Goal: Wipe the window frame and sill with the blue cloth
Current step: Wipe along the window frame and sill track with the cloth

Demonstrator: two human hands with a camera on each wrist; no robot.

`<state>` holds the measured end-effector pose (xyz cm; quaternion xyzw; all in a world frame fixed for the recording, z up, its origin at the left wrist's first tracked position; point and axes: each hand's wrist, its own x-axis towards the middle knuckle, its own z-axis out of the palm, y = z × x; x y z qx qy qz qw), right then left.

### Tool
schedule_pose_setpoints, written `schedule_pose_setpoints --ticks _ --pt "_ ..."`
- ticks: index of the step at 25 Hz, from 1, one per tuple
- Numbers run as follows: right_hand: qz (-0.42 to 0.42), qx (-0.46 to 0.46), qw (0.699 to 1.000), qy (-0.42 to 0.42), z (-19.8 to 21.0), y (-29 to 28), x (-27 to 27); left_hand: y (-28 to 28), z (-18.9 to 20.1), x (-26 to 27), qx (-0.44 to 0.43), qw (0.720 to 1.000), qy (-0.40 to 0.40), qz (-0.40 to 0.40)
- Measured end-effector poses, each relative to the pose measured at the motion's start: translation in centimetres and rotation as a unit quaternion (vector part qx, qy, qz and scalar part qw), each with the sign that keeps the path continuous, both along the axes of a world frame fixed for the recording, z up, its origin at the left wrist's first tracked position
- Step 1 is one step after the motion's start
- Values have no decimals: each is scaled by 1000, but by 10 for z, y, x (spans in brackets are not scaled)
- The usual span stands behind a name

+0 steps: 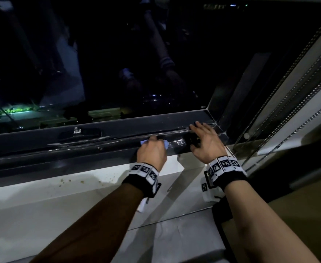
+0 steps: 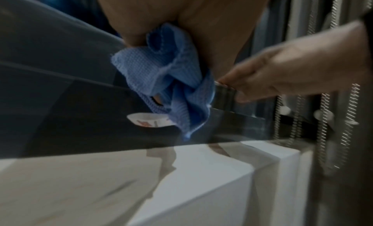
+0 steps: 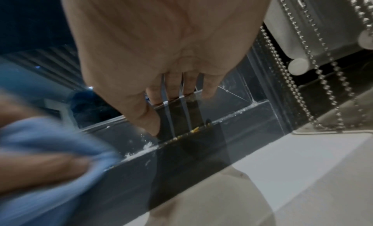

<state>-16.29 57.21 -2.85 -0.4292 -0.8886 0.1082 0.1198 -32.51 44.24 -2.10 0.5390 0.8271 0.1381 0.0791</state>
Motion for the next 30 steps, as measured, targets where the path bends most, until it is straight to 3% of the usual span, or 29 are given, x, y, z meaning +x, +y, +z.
schedule_pose_setpoints --ticks 6,12,16,18,20,22,24,26,27,30 --pt "47 -41 998 6 10 -1 10 25 7 24 -11 990 -12 -143" --pt "24 -38 998 32 -1 -4 9 -17 -9 -19 39 999 7 -18" --pt "42 -59 994 78 6 -10 11 2 4 0 57 990 -107 -72" --pt "15 -109 968 227 7 -27 16 0 19 6 95 970 -212 -66" --pt "-11 -206 904 375 8 -50 16 -3 29 14 153 929 -334 -52" --pt "-33 -265 870 414 7 -69 9 -5 32 31 179 874 -449 -54" --pt "-73 -278 844 452 0 -76 1 -2 24 47 169 845 -506 -36" --pt "-122 -311 800 498 -8 -74 -4 -1 12 55 133 860 -491 -49" --pt "-134 -323 796 494 -13 -73 -3 -1 8 55 112 868 -480 -69" --pt "-172 -285 861 385 -7 -66 12 -3 2 34 61 934 -333 -113"
